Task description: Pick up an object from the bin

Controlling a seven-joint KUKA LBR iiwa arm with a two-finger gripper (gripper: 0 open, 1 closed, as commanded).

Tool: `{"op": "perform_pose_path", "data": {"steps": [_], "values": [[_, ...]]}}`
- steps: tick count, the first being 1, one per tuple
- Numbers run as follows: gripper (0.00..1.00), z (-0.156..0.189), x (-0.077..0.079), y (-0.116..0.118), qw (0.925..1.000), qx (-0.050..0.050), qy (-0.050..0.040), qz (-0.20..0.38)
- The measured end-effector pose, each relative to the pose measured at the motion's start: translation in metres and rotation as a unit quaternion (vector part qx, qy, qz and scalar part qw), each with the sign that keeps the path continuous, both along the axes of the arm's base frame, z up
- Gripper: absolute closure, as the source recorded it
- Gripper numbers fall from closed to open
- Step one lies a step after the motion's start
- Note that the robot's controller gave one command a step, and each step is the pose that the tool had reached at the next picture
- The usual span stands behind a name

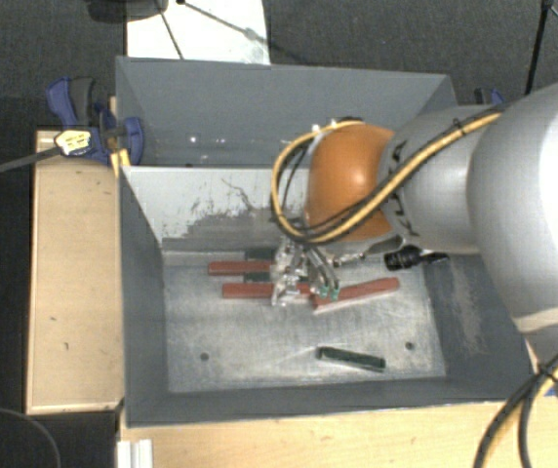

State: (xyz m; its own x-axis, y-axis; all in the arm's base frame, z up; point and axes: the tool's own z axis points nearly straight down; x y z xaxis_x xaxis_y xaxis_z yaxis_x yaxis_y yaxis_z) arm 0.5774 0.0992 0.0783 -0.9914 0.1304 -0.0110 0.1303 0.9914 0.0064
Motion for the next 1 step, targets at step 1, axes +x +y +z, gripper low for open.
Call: {"op": "perform_pose_path", "data": {"steps": [1], "values": [[1.0,0.0,0.0,0.0,1.0,0.0,0.0,-0.001]]}}
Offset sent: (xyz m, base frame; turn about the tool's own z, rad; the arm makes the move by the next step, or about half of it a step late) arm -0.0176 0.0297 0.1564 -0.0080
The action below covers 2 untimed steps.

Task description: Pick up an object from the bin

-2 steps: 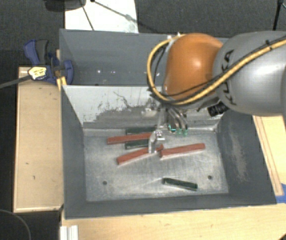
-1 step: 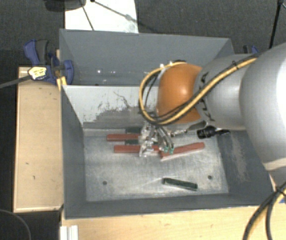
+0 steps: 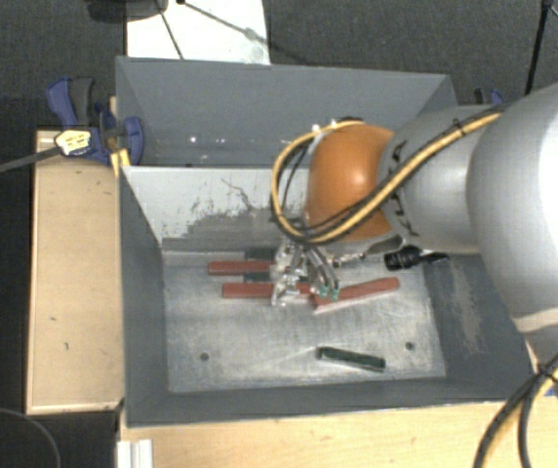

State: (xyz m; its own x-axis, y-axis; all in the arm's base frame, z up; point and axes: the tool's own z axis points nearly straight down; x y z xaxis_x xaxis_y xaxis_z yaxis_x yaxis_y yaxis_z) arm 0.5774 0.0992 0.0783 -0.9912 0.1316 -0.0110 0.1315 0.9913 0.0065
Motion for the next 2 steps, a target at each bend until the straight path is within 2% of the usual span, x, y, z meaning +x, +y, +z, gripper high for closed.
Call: {"op": "perform_pose_path", "data": {"steps": [1,2], "values": [[1.0,0.1591,-0.0159,0.0304,1.0,-0.001,0.0025,0.007],[1.0,0.1571,-0.0169,0.03,1.0,-0.002,0.0046,0.006]]}}
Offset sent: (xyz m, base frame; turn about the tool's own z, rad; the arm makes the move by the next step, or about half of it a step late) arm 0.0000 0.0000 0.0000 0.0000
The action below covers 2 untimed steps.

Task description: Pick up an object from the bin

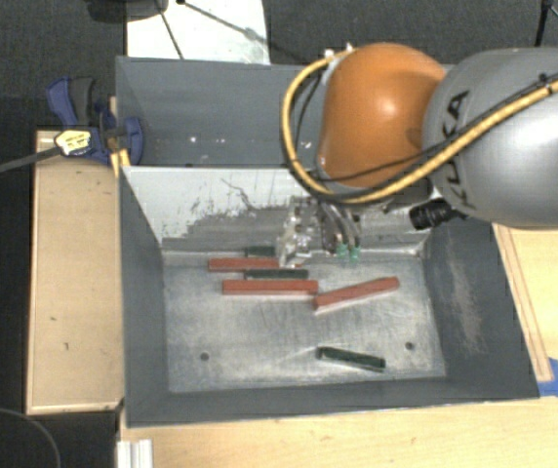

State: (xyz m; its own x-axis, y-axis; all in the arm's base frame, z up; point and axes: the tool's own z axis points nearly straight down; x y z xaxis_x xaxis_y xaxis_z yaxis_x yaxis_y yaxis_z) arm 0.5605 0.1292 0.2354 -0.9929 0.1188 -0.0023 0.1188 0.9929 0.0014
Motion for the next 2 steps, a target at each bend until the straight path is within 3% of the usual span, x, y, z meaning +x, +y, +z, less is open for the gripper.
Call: {"op": "perform_pose_path", "data": {"steps": [1,2], "values": [[0.0,-0.0803,-0.0054,0.0143,0.9977,0.0,0.0026,-0.068],[0.0,-0.0783,-0.0041,0.0143,0.9977,0.0,0.0004,-0.068]]}}
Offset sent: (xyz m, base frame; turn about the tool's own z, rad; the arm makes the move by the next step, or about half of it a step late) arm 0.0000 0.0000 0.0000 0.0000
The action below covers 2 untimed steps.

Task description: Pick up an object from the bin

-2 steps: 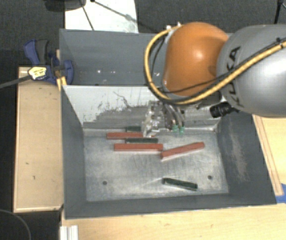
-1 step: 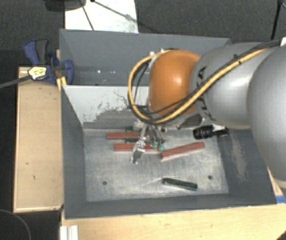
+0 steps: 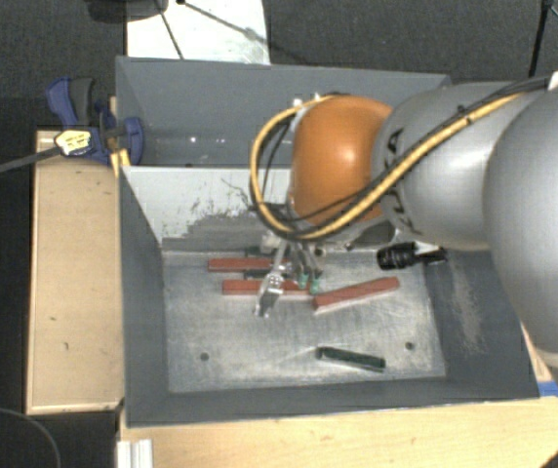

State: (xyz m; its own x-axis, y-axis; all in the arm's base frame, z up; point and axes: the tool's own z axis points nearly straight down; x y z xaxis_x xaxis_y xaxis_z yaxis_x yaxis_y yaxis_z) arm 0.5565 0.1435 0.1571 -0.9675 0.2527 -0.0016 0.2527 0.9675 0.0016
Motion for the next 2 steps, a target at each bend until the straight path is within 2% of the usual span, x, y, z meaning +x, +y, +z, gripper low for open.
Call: {"op": "perform_pose_path", "data": {"steps": [1,2], "values": [[1.0,-0.0776,0.0206,0.0061,0.9996,0.003,-0.0094,-0.025],[1.0,-0.0776,0.0206,0.0061,0.9996,0.003,-0.0094,-0.026]]}}
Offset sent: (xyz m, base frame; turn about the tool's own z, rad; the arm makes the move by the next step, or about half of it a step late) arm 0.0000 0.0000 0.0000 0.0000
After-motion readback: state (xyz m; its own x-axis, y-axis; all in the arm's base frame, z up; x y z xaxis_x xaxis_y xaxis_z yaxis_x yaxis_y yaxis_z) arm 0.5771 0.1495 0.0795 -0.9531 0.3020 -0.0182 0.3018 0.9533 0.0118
